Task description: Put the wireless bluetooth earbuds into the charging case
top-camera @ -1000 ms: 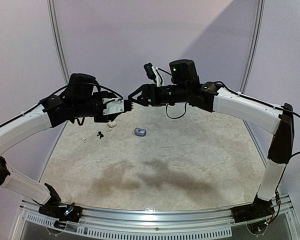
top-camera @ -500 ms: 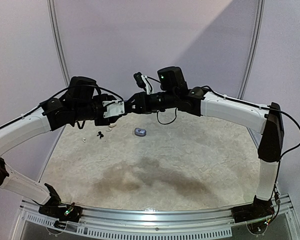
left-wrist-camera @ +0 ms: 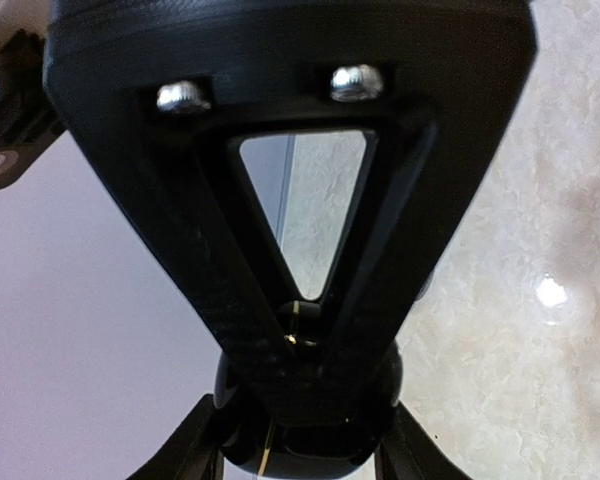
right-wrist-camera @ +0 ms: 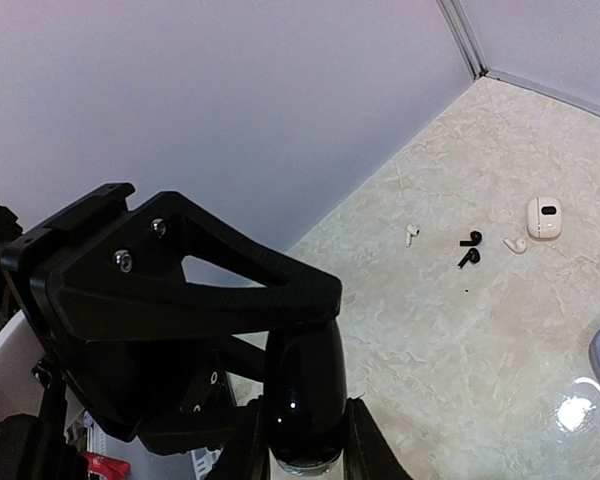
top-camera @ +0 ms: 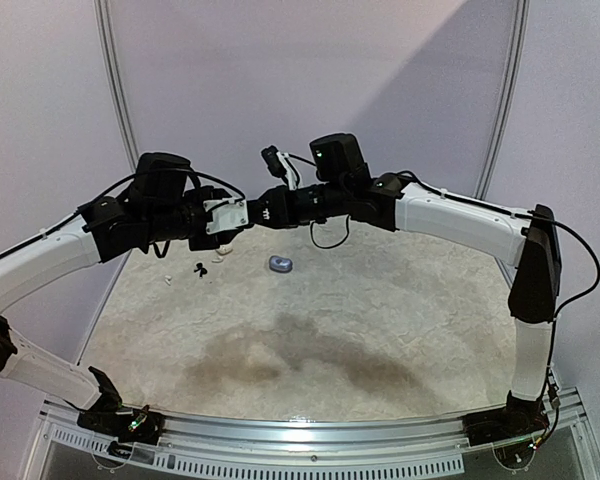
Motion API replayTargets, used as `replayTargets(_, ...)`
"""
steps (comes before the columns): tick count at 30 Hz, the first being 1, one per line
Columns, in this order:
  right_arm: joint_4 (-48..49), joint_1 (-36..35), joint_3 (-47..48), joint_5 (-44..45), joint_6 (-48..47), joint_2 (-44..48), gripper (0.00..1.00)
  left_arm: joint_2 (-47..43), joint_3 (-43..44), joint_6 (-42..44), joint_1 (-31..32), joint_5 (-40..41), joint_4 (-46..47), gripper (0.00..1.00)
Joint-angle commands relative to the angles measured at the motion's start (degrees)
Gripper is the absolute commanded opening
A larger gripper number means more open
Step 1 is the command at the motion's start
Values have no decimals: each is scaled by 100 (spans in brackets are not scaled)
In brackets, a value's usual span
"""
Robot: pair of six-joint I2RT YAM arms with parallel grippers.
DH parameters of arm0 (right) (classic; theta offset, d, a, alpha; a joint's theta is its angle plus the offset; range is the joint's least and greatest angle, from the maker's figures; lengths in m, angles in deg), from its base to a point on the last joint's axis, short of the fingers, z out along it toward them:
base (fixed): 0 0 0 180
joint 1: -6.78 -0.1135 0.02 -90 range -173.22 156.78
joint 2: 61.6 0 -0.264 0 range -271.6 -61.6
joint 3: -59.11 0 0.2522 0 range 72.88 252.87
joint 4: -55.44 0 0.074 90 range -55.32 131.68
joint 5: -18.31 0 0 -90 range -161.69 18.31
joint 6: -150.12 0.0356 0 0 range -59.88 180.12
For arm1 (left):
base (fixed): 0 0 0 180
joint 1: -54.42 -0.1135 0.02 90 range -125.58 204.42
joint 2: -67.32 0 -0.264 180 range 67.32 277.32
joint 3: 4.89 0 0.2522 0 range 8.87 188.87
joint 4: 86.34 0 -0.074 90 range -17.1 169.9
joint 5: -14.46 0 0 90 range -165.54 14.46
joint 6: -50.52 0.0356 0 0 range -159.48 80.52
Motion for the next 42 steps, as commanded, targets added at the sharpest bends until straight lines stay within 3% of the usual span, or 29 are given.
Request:
replayTargets(1, -165, -31, 104, -59, -197, -21, 0, -106, -67, -223, 91, -76, 63, 2)
replayTargets(4, -151, 13, -37, -47, -613, 189, 0, -231, -58, -683, 19, -383, -351, 88)
replayTargets(5, -109, 33, -133, -51, -711, 312, 0, -294, -53, -944, -39, -591, -517, 98)
replayTargets(6, -4, 84, -244, -72, -839, 396, 0, -392, -43, -1210, -137, -879, -698, 99)
replayTargets(10, 564, 175, -882, -380, -1283, 940, 0, -840, -125, -2297, -856, -2571, -1111, 99)
replayTargets(13, 1282, 177, -1395, -1047, -1844, 1310, 0, -1212, -444, -3046, -1402, -4194, -874, 98)
replayTargets(17, 1943, 157, -1843, -1650, -2387, 1658, 0, -1442, -1017, -4201, -1494, -5661, 179, 84)
replayTargets(19, 2078, 112, -1863, -1766, -2678, 1714, 0, -1474, -1517, -5129, -1491, -6050, 1485, 79)
replayTargets(21, 2169, 45, -1850, -1835, -2893, 1713, 0, -1460, -1920, -6051, -1483, -6111, 2883, 76)
replayTargets(23, 2238, -27, -1819, -1835, -3075, 1697, 0, -1441, -2101, -6497, -1453, -5986, 3515, 76)
replayTargets(28, 2046, -141, -1667, -1761, -3319, 1563, 0, -1449, -2136, -6479, -1257, -5782, 3668, 64)
replayTargets(34, 1517, -223, -1311, -1640, -3627, 1342, 0, -1452, -2238, -6409, -1096, -5562, 3912, 64)
replayTargets(42, 943, -240, -1124, -1421, -3795, 1211, 0, -1402, -2194, -6235, -968, -5489, 3904, 48)
